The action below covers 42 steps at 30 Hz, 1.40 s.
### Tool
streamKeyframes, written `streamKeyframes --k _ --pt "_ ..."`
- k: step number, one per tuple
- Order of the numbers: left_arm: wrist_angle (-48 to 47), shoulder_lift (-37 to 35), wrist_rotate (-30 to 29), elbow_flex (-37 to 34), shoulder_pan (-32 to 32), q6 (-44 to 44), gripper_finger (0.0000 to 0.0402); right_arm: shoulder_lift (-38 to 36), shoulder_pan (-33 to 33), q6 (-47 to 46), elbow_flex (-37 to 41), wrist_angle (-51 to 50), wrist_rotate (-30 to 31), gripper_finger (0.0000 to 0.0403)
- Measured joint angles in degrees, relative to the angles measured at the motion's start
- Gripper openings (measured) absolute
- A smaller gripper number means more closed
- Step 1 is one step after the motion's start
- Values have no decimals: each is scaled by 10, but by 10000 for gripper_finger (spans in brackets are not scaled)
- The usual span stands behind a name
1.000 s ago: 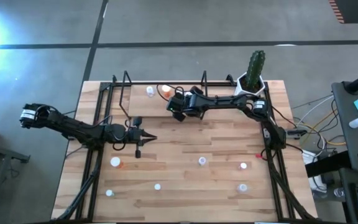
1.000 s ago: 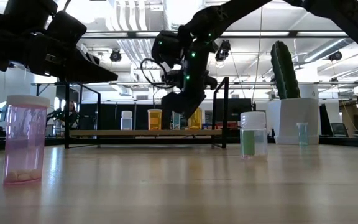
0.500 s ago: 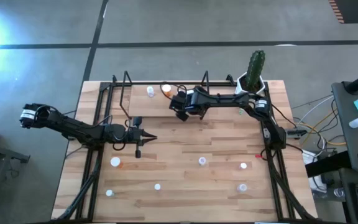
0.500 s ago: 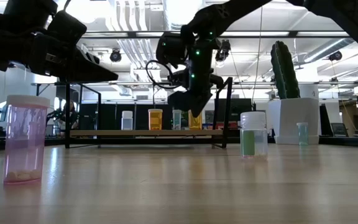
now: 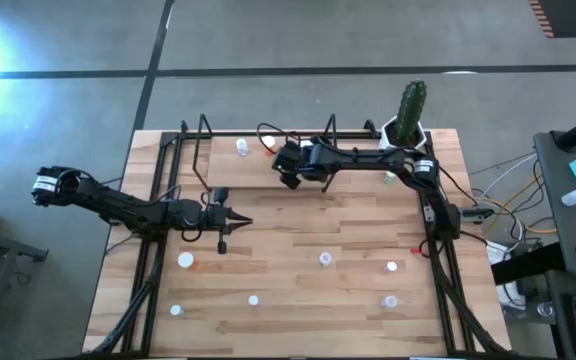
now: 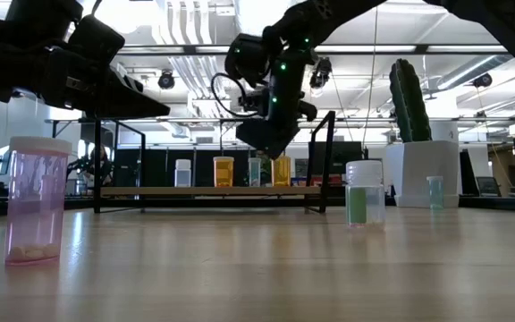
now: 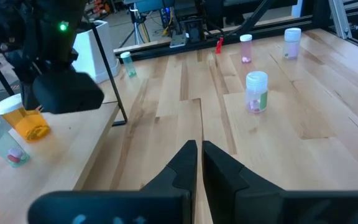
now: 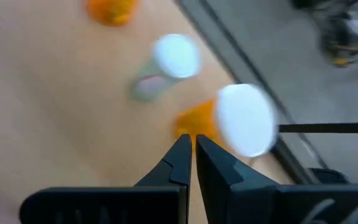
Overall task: Pick and place medicine bottles onto shelf by color
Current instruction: Adjust the green pill bottle on the shelf
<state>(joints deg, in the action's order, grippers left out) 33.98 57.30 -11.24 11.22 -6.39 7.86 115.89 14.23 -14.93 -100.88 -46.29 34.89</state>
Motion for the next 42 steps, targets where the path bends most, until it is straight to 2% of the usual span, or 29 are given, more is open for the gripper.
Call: streamKeyframes --k 4,17,22,42 --pt "0 0 0 0 0 0 6 1 -7 13 0 19 -70 13" --pt "0 0 0 0 0 0 6 14 17 8 0 56 -84 13" --pt "0 0 0 0 0 0 6 14 17 13 0 77 -136 13" --pt "0 0 0 0 0 0 6 14 45 15 0 119 -139 13"
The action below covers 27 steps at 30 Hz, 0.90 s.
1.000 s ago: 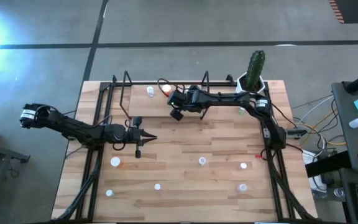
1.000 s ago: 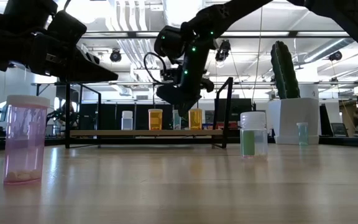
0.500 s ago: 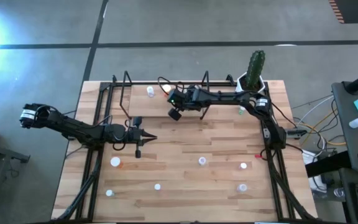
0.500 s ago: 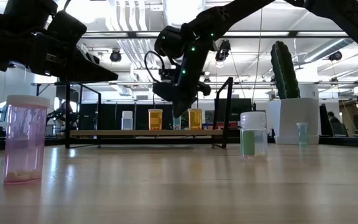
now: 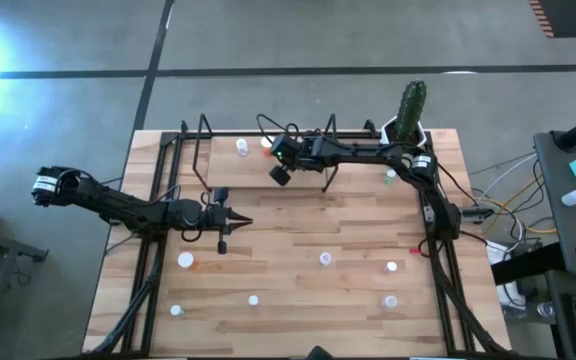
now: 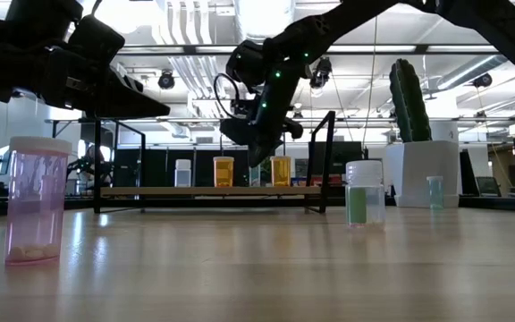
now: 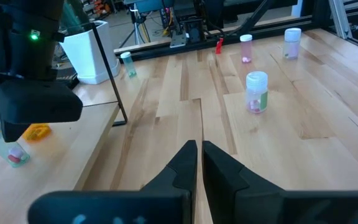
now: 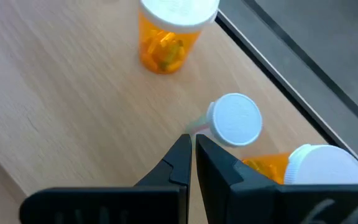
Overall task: Pick and place medicine bottles onto shelf by color
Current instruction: Adjust the green pill bottle on the shelf, then put the top transparent pill bottle on the shelf
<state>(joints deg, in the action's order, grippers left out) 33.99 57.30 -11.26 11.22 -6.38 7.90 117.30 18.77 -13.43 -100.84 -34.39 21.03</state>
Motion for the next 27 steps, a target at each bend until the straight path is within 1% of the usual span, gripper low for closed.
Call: streamKeyframes --k 8,12,15,19,21,23,27 --pt "0 0 0 0 0 0 6 0 6 1 0 4 1 13" --pt "0 0 0 0 0 0 6 -1 4 19 0 7 1 13" --pt "0 0 0 0 0 0 6 -14 -12 37 1 1 1 13" --pt "0 0 0 -1 0 0 6 -41 -59 74 7 -10 0 13" --pt "-1 0 0 -1 0 0 6 -57 -87 99 28 0 0 13" --pt "-2 0 0 -1 0 0 6 -82 -115 118 66 35 0 11" --pt "-2 0 3 -1 0 -1 6 -154 -170 137 174 136 -2 9"
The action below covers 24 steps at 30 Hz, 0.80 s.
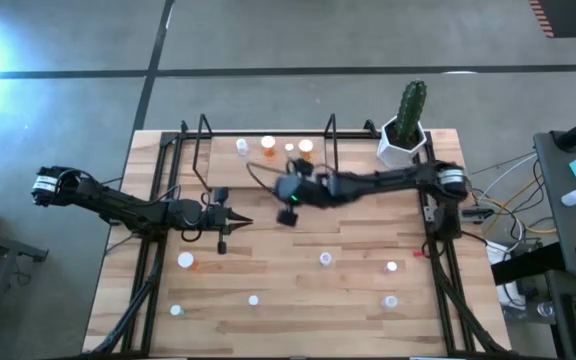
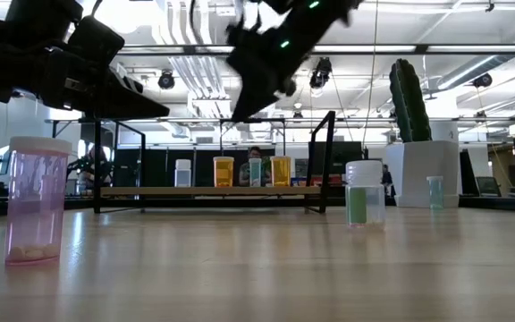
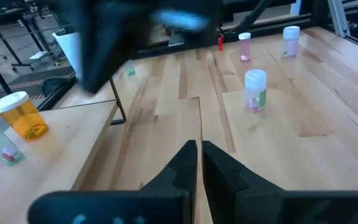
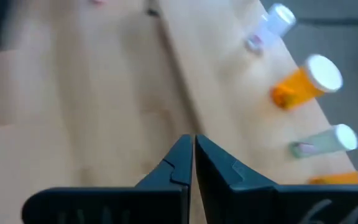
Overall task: Pick and place medicine bottles onto shelf by color
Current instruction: Put the top transparent pill bottle on the shelf
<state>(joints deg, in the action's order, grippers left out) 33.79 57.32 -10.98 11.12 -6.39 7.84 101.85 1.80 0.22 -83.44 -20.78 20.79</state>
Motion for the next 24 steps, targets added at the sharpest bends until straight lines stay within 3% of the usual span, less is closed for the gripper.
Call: streamKeyframes --k 8,14,18,24 --pt "3 0 1 1 0 0 6 -167 -106 -36 239 142 5 9" --pt "2 2 2 1 0 0 6 -259 -191 -88 368 171 57 22" --pt "3 12 2 0 0 0 6 -285 -243 -113 425 204 62 67" --pt "11 36 2 3 0 1 6 -260 -290 -142 461 272 49 176"
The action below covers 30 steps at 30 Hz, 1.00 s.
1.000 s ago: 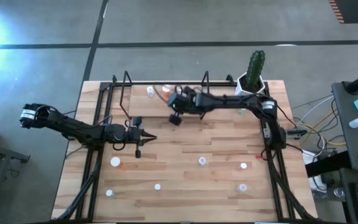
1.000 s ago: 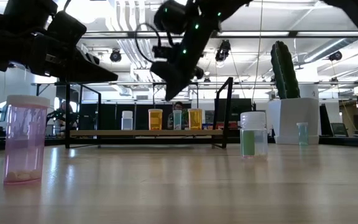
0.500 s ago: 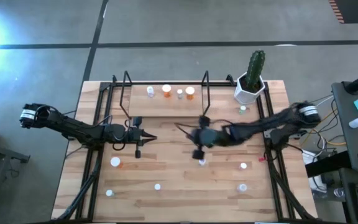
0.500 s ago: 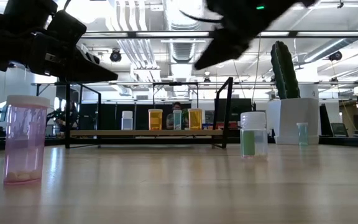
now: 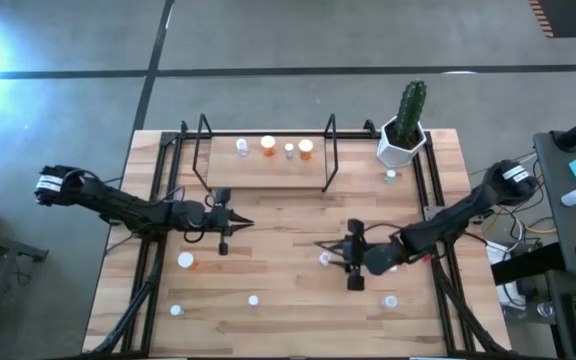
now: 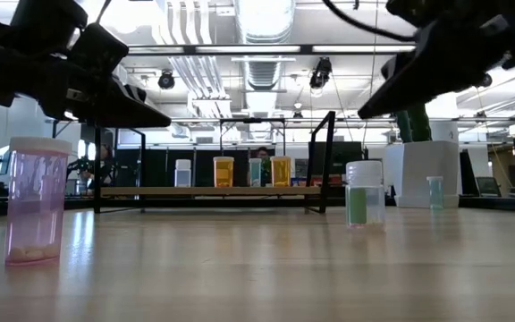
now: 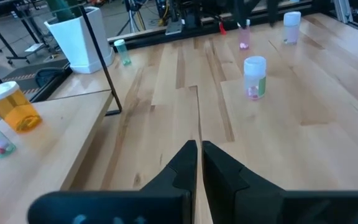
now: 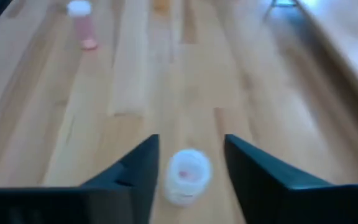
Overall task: Pick and place medicine bottles onto shelf by color
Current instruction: Put the top transparent pill bottle on the shelf
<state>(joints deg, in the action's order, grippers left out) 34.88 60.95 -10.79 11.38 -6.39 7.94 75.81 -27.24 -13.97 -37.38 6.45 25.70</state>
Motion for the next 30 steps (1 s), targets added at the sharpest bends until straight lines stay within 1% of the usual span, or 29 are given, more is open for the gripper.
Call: streamKeyframes --k 4,5,7,10,14,18,23,26,30 --pt "7 18 0 4 0 4 6 40 -1 -6 1 32 -45 247" --pt "6 20 0 5 0 5 6 51 -1 -6 -1 34 -47 260" --pt "6 25 0 7 0 5 6 70 1 -5 -5 36 -47 281" --pt "7 26 0 8 0 5 6 94 8 -2 -9 54 -40 296" --pt "6 22 0 7 0 5 6 111 21 -4 -9 71 -40 290" --pt "6 21 0 7 0 5 6 124 31 -4 -7 73 -36 261" --pt "6 20 0 7 0 5 6 116 30 -25 -8 75 -38 230" --pt "6 20 0 7 0 4 6 96 30 -81 -8 66 -36 231" --pt "6 20 0 8 0 3 6 73 30 -179 -26 -11 -37 261"
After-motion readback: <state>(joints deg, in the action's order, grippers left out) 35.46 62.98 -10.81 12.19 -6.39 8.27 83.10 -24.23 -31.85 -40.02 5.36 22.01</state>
